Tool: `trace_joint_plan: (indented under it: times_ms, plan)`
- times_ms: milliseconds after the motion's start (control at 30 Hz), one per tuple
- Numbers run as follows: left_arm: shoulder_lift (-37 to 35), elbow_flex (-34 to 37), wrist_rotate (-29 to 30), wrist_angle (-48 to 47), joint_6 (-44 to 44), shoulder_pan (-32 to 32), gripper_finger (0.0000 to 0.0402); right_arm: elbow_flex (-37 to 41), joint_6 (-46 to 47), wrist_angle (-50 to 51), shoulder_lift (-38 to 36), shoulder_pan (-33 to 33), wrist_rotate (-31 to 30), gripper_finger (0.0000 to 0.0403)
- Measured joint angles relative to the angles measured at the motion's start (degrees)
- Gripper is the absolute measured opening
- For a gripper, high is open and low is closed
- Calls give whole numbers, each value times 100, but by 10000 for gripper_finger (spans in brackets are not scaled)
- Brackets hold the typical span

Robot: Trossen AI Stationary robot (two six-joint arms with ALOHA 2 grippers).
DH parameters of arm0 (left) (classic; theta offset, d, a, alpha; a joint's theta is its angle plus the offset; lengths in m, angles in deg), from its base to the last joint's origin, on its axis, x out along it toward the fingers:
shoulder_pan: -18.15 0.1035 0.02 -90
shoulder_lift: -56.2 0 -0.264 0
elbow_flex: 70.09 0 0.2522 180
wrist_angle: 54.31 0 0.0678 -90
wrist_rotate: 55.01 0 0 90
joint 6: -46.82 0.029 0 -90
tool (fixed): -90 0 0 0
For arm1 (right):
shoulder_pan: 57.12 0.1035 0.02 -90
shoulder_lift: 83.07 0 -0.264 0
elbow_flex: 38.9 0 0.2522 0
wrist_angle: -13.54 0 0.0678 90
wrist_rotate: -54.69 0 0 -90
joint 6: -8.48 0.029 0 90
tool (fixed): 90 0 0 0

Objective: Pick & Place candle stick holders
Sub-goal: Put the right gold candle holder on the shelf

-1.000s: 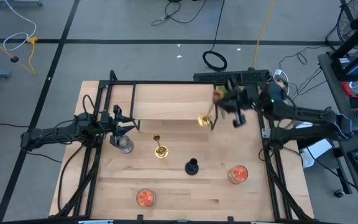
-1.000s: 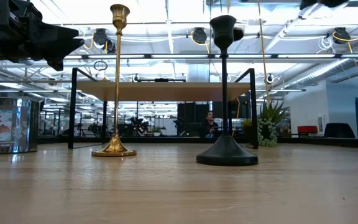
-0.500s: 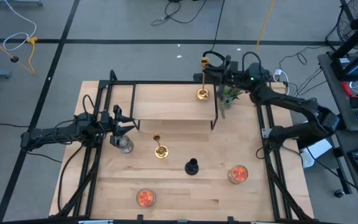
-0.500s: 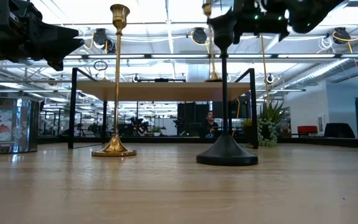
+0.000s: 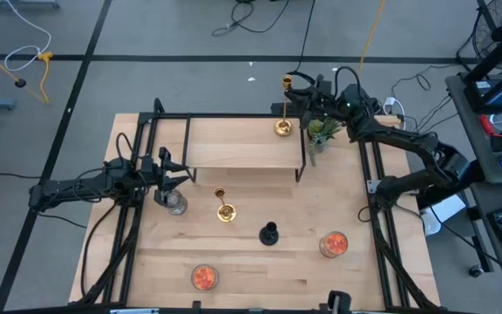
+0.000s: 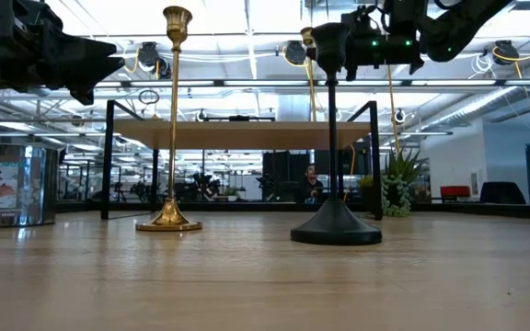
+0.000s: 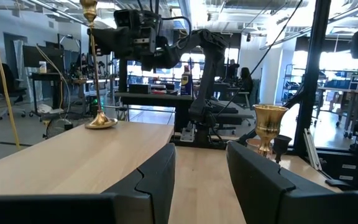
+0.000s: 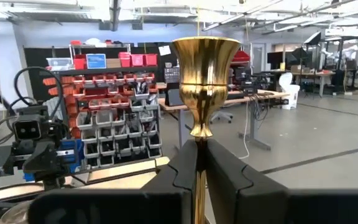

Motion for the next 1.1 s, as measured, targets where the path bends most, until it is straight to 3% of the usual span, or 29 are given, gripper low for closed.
trace_joint_plan:
  times_ms: [467,833,1100]
  plan:
    - [-2,0,-2,2,2,-2,154,-7,-288,269,-24,-57,27,28]
    - [0,0,-31,-18,-88,-2,154,0,-349,1041,-8,-57,37,106]
    - [-2,-2,-752,22,-324,-4,154,0,-679,2265,-487,-57,22,160]
